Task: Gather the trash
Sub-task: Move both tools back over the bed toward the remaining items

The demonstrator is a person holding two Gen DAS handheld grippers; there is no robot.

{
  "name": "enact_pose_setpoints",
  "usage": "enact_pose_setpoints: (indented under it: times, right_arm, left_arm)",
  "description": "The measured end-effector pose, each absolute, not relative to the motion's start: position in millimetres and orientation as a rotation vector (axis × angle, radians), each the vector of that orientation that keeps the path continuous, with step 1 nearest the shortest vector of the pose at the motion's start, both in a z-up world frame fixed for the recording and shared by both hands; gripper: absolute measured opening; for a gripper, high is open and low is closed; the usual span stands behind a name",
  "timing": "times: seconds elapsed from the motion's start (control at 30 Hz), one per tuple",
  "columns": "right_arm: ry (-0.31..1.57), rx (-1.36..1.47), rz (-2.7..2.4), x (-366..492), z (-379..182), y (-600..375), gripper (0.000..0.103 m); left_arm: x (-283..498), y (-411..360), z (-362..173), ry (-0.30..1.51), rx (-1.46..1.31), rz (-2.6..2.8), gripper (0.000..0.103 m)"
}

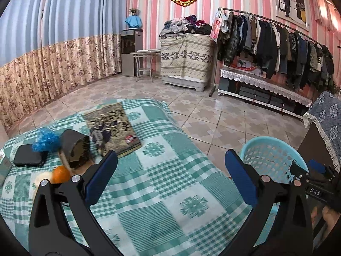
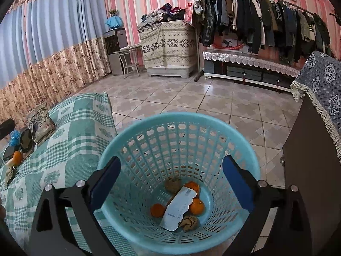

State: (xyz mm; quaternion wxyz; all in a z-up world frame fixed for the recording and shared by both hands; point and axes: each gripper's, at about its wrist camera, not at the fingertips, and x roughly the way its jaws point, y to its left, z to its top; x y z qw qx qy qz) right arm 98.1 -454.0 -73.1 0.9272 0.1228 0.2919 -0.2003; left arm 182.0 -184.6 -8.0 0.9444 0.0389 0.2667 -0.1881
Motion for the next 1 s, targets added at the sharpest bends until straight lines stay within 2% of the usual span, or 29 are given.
enact_pose_setpoints:
  times: [0.53,1.0]
  right_arm:
    - [0.558,0.240,-0.441,92,-56,-435,0.096]
    - [0.564,0.175,-0.279,114,-52,-343,0.096]
  left_arm:
    - [164,-128,2,0.518,0.062,-0.297,0.097]
    - [134,-15,8,0.481,0.074,-0.094,0.098]
